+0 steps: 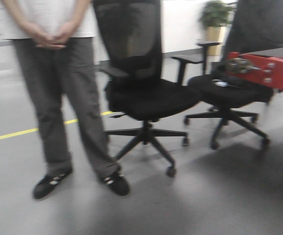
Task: Fetch blue bin and place on conveyor start
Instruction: 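Carry the bin in both grippers while driving to the red conveyor table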
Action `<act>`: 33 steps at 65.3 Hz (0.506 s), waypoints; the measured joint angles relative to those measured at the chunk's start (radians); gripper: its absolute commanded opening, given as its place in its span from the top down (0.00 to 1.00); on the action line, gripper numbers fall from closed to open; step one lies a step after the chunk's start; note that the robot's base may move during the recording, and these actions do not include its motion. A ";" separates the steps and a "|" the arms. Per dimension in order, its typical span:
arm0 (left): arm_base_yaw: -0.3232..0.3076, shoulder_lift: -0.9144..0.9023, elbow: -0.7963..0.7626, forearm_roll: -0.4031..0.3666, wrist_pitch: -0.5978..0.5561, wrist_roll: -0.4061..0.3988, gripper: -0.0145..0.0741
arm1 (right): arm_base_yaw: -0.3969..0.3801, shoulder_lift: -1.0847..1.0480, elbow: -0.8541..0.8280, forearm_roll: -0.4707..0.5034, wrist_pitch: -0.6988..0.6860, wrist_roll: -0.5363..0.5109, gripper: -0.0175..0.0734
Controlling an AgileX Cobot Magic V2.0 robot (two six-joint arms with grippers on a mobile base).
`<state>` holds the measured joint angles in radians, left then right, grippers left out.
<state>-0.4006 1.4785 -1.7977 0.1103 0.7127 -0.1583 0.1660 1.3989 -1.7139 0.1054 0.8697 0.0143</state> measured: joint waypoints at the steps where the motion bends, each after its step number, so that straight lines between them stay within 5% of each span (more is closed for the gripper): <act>1: 0.000 0.000 0.000 0.000 0.000 0.000 0.96 | 0.000 0.000 0.000 0.000 0.000 0.000 0.98; 33: 0.000 0.000 0.000 0.000 0.000 0.000 0.96 | 0.000 0.002 0.000 0.000 -0.001 -0.001 0.98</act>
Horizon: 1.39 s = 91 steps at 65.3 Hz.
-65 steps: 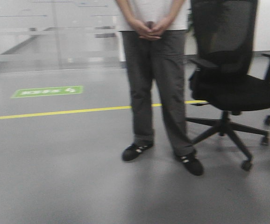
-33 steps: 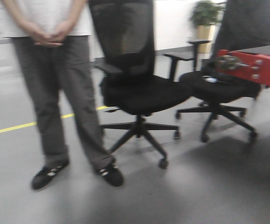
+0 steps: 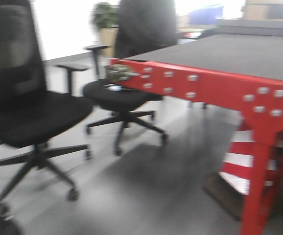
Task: Fetch blue bin and place on conveyor start
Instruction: 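Carry the bin in both grippers while driving to the red conveyor table, then lower the held bin with both grippers onto the grey conveyor belt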
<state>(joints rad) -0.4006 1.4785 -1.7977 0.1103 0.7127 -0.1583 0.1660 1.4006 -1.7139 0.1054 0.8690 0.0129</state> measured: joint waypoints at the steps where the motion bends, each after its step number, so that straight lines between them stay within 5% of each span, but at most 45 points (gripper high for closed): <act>1: 0.000 0.000 0.000 0.000 0.000 0.000 0.96 | 0.000 0.000 0.000 0.000 0.000 0.000 0.98; 91: 0.000 0.000 0.000 -0.002 0.000 0.000 0.96 | -0.001 0.000 0.000 -0.002 0.000 0.000 0.98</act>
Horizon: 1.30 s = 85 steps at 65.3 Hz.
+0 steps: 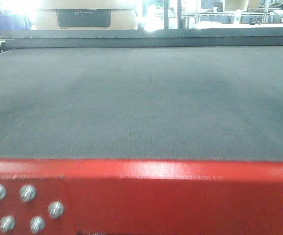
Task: Fetch blue bin and place on conveyor start
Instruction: 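Lower the held bin with both grippers onto the grey conveyor belt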
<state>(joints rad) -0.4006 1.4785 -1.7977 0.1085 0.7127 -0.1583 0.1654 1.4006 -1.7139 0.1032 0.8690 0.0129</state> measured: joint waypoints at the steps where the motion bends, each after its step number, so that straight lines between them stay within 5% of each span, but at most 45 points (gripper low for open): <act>1: 0.000 0.000 0.000 0.000 0.000 0.000 0.96 | 0.000 0.000 0.000 0.000 0.000 0.000 0.98; 85: 0.000 0.000 0.000 0.000 0.000 0.000 0.96 | 0.000 0.000 0.000 0.000 0.000 0.000 0.98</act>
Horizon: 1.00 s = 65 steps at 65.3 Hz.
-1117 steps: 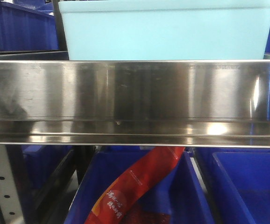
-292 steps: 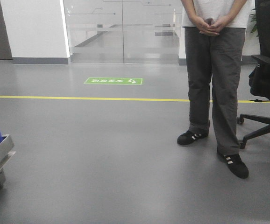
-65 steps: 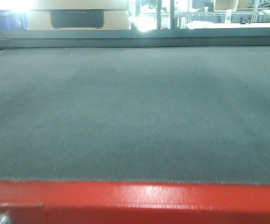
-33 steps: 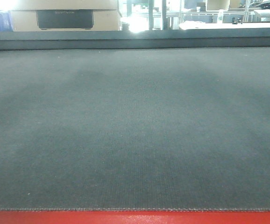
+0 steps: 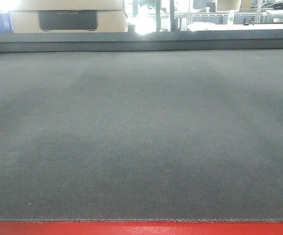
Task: Fetch blue bin and place on conveyor start
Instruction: 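Lower the held bin with both grippers onto the grey conveyor belt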
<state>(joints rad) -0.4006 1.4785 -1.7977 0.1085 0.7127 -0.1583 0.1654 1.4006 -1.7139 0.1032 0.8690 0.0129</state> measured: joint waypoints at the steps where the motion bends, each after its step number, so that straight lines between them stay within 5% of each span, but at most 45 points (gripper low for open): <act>1: 0.000 0.000 0.000 0.000 0.000 0.000 0.96 | 0.000 0.000 0.000 0.000 0.000 0.000 0.98; 50: 0.000 0.000 0.000 0.000 0.007 0.000 0.96 | 0.000 0.000 0.000 0.002 0.014 0.000 0.98; 65: 0.000 0.000 0.030 -0.014 0.174 -0.003 0.96 | 0.000 0.002 0.022 0.023 0.121 0.000 0.98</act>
<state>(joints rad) -0.4006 1.4785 -1.7673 0.0943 0.8869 -0.1615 0.1654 1.4025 -1.6918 0.1263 0.9896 0.0129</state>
